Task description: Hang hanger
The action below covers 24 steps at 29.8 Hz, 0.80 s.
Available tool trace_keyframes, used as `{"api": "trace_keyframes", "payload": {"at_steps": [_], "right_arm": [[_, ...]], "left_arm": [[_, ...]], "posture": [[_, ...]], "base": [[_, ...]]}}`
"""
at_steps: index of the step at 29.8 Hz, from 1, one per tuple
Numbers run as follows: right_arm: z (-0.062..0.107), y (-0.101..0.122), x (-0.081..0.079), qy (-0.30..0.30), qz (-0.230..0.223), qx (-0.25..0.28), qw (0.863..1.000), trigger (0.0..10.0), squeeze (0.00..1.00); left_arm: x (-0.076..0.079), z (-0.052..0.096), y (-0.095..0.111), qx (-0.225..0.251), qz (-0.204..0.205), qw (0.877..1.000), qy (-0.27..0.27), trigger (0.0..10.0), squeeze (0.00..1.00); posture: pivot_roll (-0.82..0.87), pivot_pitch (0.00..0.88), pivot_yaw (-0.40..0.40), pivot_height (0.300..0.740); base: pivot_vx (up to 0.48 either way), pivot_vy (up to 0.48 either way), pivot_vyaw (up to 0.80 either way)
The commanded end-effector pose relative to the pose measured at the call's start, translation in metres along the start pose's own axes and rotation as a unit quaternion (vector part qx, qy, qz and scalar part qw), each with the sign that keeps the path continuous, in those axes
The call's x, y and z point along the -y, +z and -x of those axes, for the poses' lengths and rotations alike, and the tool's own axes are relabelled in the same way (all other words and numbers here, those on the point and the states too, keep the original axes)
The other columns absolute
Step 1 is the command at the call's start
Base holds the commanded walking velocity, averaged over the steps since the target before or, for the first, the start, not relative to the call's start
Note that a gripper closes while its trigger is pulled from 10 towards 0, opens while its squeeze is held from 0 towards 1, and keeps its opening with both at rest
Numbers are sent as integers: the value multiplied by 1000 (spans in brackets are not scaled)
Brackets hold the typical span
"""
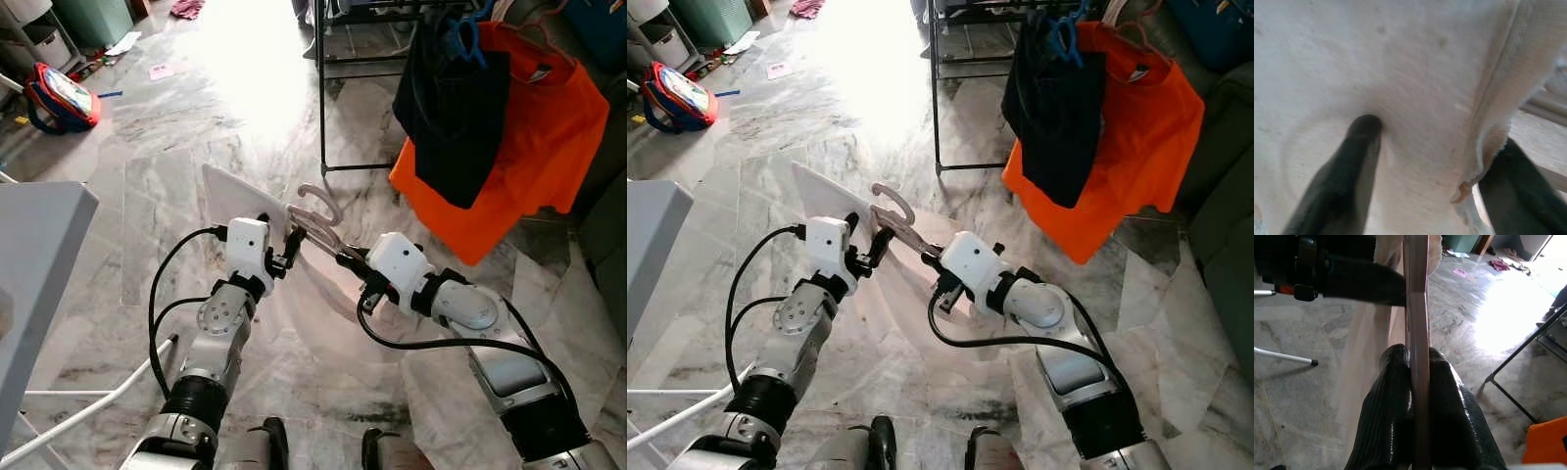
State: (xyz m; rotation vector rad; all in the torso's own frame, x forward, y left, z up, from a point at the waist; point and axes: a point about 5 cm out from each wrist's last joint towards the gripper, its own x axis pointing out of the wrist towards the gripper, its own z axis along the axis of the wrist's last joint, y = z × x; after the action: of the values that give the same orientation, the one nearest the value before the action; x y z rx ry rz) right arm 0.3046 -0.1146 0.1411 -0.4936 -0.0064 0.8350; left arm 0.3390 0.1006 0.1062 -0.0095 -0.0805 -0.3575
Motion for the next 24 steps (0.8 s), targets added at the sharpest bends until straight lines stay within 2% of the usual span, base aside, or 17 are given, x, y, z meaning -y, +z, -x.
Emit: {"api": "trace_keyframes", "payload": {"at_steps": [1,24], "right_arm": [[2,9,0,1,9,19,1000,10000,0],[4,4,0,-7,24,2,1000,10000,0]], "left_arm": [[-11,4,-5,-13,-11,1000,23,0,0],[-36,4,-5,-24,-47,996,69,0,0]], "posture": [[-112,206,72,740],[-111,210,84,740]], "base": [[0,0,0],[0,0,0]]}}
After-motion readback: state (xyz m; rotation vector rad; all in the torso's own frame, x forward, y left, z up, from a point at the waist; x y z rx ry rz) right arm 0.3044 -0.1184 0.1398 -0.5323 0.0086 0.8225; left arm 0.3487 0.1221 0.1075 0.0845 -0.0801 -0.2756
